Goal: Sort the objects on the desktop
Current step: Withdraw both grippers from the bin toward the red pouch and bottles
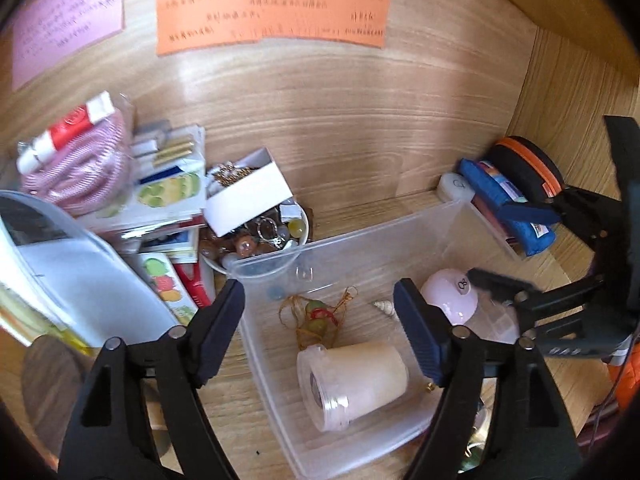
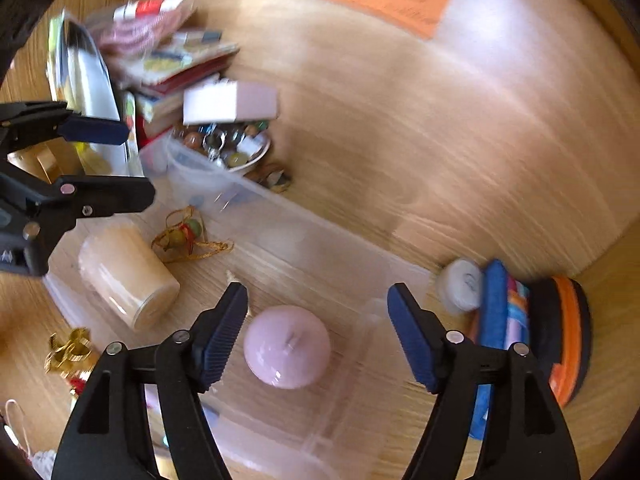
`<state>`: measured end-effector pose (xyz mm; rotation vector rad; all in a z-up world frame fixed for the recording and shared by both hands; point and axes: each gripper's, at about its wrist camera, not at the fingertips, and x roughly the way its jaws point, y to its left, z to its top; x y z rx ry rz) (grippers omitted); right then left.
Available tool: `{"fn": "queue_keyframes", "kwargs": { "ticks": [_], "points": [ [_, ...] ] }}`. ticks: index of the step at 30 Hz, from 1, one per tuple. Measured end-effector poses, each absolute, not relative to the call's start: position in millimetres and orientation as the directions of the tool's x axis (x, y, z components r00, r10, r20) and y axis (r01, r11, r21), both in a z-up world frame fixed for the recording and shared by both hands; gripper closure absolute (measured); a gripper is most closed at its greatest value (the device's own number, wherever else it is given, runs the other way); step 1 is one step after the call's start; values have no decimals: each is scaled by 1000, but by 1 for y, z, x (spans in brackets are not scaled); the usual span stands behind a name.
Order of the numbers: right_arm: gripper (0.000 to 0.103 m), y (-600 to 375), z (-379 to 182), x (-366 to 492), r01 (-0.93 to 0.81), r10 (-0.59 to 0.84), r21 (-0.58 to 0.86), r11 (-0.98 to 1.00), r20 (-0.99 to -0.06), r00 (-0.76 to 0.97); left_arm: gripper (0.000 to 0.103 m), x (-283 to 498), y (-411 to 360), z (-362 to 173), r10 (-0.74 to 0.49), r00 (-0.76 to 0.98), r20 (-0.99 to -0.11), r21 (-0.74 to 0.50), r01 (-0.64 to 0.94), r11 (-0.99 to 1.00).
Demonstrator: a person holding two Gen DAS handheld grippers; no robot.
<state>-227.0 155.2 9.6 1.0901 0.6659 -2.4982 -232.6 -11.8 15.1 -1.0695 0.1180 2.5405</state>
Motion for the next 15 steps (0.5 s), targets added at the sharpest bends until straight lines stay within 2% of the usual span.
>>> {"fn": "queue_keyframes", "kwargs": {
  "ticks": [1, 5, 15],
  "points": [
    [33, 159, 14, -223, 463, -116, -281, -841, -742, -660, 18, -228, -13, 18, 307, -643, -701, -65, -371, -926],
    [32, 180, 30, -199, 434, -133, -258, -863, -713, -689, 13, -211, -14, 28, 290, -660, -692, -48, -359, -932],
    [29, 198, 38, -162, 424, -193, -191, -885, -678, -709, 9, -158, -13, 38, 241, -686, -687, 15, -344, -939]
  ]
}}
